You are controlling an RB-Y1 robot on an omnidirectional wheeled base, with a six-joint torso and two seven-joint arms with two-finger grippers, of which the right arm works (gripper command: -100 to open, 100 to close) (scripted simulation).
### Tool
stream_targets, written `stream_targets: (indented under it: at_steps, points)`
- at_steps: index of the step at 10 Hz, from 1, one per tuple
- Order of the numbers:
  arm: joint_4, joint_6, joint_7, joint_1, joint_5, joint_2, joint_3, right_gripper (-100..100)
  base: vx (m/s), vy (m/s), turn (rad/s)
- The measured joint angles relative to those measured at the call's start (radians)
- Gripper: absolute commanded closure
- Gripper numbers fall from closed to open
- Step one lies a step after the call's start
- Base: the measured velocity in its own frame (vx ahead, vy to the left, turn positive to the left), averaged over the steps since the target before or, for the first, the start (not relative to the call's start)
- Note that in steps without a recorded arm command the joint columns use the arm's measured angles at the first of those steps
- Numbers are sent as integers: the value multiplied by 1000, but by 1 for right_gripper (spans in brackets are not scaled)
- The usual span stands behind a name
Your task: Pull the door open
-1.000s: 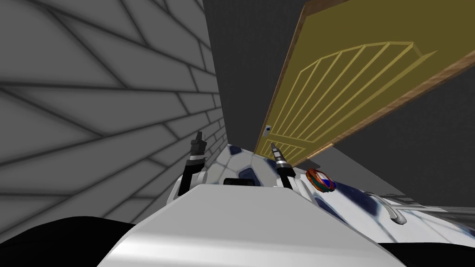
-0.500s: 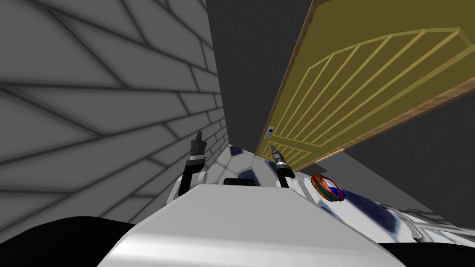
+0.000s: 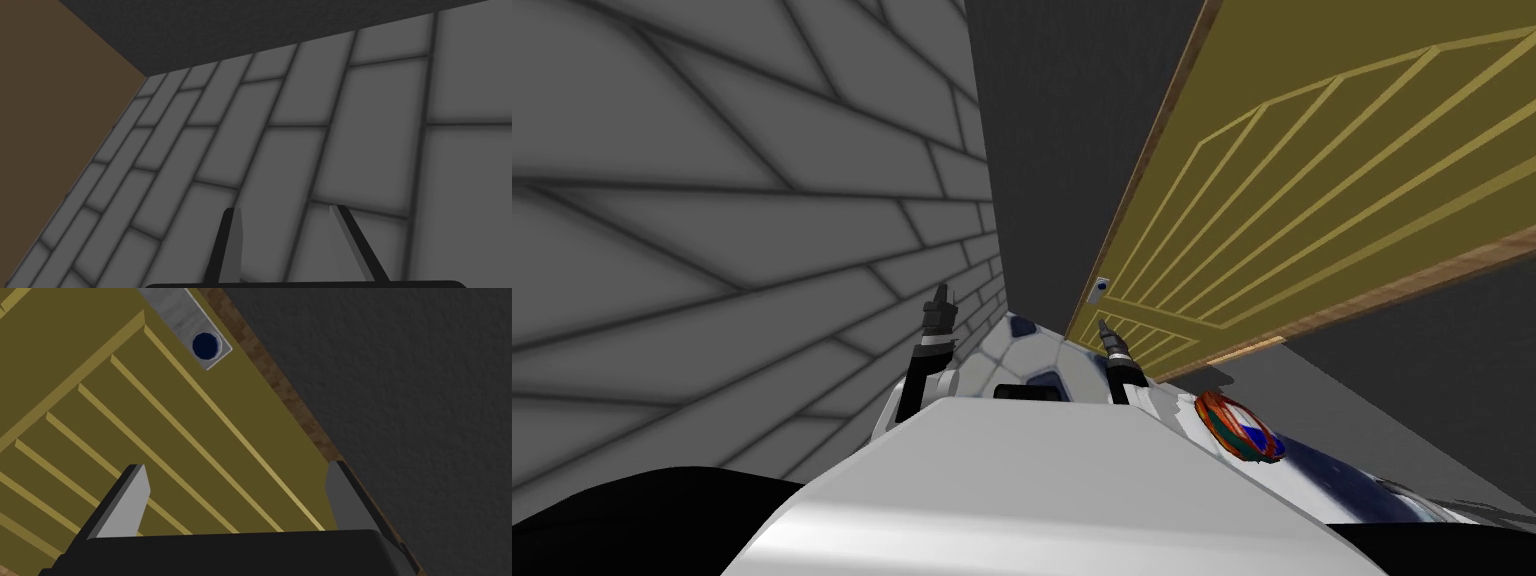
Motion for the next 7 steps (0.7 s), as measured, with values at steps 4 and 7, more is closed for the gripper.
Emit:
stream_targets:
  at_steps: [4, 7]
  points:
    - [27, 56, -29, 3, 84, -5, 4, -100, 49, -33, 75]
    - [53, 84, -48, 1, 145, -2, 2, -100, 50, -33, 81]
